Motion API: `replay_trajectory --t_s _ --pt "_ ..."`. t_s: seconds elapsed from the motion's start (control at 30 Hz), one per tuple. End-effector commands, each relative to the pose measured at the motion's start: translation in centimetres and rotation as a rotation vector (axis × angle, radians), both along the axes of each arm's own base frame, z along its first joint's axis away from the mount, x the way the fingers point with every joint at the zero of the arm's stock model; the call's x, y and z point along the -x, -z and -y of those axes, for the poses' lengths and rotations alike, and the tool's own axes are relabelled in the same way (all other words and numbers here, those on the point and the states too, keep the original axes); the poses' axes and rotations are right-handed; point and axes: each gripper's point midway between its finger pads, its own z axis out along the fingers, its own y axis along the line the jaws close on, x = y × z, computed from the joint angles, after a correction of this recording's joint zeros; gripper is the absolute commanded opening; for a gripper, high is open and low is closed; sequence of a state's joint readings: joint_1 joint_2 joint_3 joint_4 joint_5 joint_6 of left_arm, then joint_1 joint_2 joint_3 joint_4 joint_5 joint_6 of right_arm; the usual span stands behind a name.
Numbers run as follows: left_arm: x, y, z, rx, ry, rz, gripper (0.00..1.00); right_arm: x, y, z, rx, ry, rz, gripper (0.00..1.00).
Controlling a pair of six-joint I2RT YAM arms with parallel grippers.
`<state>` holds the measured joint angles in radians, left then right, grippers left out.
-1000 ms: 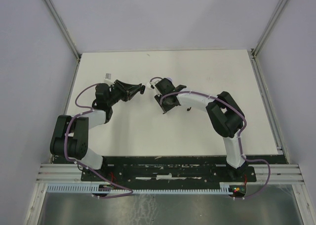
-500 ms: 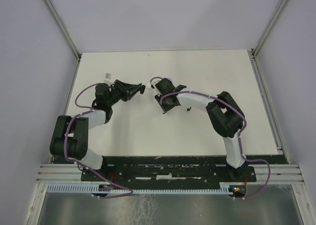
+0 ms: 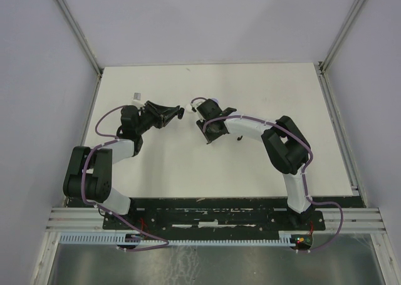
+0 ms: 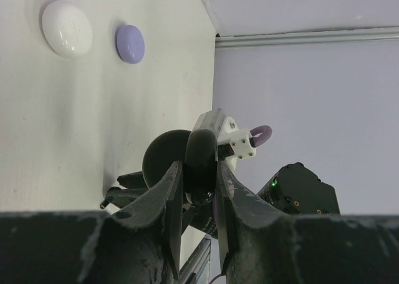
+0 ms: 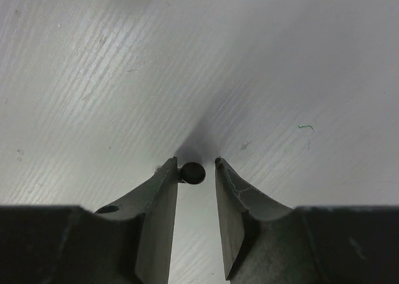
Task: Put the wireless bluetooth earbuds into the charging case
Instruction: Pick up the earbud from the center of the board.
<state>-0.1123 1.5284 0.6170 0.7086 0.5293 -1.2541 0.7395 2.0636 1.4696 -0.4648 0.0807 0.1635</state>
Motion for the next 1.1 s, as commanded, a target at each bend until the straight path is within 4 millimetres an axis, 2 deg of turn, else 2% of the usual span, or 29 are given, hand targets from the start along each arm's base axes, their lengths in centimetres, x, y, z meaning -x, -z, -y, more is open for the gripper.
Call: replay_trajectory --t_s 0.0,0.33,0.67,0.73,0.87,0.97,1.07 --pt "-0.3 -2.8 -0.1 0.026 -0.002 0.073 0.03 -1.0 -1.8 -0.3 -0.025 0.047 0.04 0.39" --pt "-0.3 -2.7 -0.1 0.028 -0.001 0.073 0.03 -0.8 -1.4 0.1 -0.009 0.078 0.025 0.37" --pt "-0.3 -2.8 -0.1 0.03 -0.001 0.074 0.03 -0.8 -1.5 0.1 -0.009 0.075 0.026 0.27" --pt "-0.3 -2.8 -0.1 0.03 0.0 0.073 0.03 -1.0 -1.7 0.0 -0.01 0.071 0.034 0.23" --pt "-0.4 -2.9 0.1 0.033 0.006 0.071 0.03 -2.3 -3.9 0.1 -0.018 0.056 0.124 0.14" --pt "-0.3 -2.8 0.5 0.045 0.022 0.059 0.03 -3.9 -7.0 0.3 -0.02 0.057 0.244 0.06" --pt "-0.1 -2.8 1.6 0.055 0.052 0.045 0.03 -5.4 -10.5 0.5 -0.036 0.051 0.371 0.02"
